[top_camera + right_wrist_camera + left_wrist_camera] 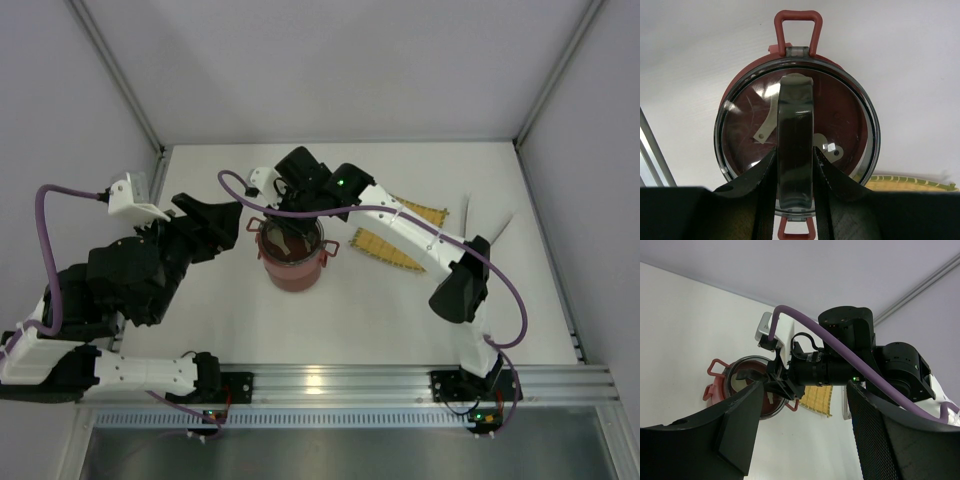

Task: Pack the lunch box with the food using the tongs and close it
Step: Place the box lid in the packing box.

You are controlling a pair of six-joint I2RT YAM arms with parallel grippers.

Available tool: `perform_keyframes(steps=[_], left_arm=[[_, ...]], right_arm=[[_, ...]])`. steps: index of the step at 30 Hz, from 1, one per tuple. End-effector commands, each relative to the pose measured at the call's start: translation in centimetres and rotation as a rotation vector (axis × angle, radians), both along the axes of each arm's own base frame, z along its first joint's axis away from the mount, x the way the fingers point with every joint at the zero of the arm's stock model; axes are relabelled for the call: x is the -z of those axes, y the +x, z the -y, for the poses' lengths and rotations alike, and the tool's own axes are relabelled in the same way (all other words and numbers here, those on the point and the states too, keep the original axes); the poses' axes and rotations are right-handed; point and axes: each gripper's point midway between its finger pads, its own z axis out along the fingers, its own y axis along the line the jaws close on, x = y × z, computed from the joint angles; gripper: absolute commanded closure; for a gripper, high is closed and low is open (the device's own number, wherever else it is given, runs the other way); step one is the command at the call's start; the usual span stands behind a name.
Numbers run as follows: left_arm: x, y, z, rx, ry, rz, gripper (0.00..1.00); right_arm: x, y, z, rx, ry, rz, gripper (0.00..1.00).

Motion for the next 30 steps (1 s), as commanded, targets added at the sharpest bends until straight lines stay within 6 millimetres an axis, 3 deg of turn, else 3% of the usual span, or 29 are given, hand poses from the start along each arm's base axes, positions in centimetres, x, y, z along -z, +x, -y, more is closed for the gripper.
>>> perform_keyframes(steps=[1, 30], left_arm=[[-0.1, 0.0, 0.1, -0.002, -0.012, 0.002, 0.28], [0.3, 0.0, -0.4, -0.010, -0.011, -0.006, 0.28]], right_arm=[[-3.0, -1.0, 0.1, -0.009, 0.053, 0.035, 0.93], [-1.5, -0.1, -2.2, -0.046, 0.068, 0.026, 0.91]])
